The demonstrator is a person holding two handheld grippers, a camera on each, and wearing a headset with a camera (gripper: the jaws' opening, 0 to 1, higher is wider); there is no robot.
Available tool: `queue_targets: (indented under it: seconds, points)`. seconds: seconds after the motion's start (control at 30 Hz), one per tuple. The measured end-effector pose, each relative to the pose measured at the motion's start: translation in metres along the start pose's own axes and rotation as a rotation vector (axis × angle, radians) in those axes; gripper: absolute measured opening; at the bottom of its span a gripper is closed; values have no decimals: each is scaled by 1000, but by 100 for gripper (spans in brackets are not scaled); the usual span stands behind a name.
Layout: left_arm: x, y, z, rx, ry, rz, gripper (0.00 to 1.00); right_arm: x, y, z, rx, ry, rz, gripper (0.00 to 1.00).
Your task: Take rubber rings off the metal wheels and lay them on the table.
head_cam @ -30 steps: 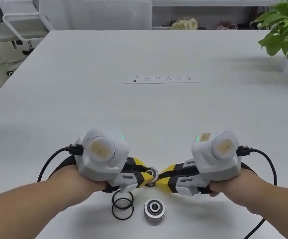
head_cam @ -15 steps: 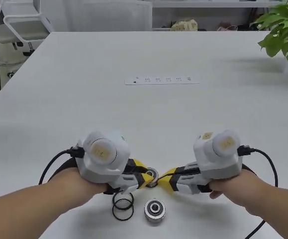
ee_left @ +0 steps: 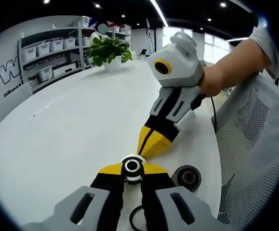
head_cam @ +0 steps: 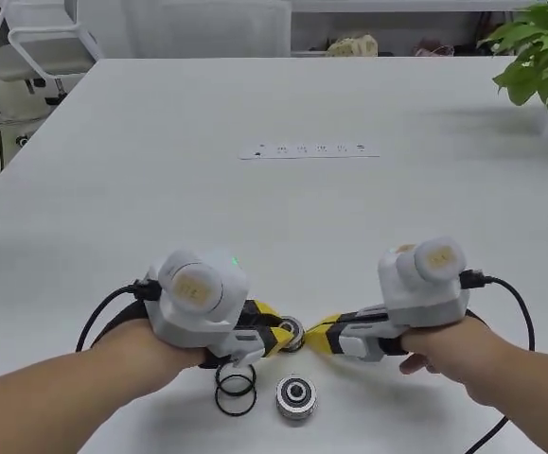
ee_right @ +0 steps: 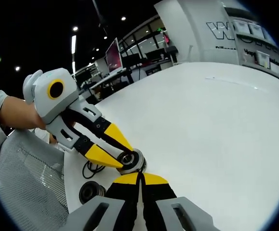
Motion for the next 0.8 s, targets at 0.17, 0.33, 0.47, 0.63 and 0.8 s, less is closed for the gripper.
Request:
queue_targets:
  seconds: [0.17,0.33,0.47,0.63,0.8]
  points:
    - [0,0,0,-1,1,-2,8,-1,2,-2,-14,-1,16,0]
    - [0,0,0,-3,2,-3,8,-2,4,-3,-34,1,35,0]
    - [-1,0,0,-3,3,-4,8,-1,6,-4,-52,9,58,0]
    - [0,0,0,-3,4,-4,8,0,7,-5,-63,18,67,0]
    - [-1,0,0,-3,4,-5,8,0,7,-5,-69,27,78,0]
Point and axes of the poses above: the centre of the closed fingertips' face, and the gripper's own axes: z roughly forward along the fingers, x roughly to its left, y roughly out of its top, the point moved 6 cm from there along -z, roughly backward along the fingers, and after that the axes turned 6 degrees about x, right-handed, at the moved point
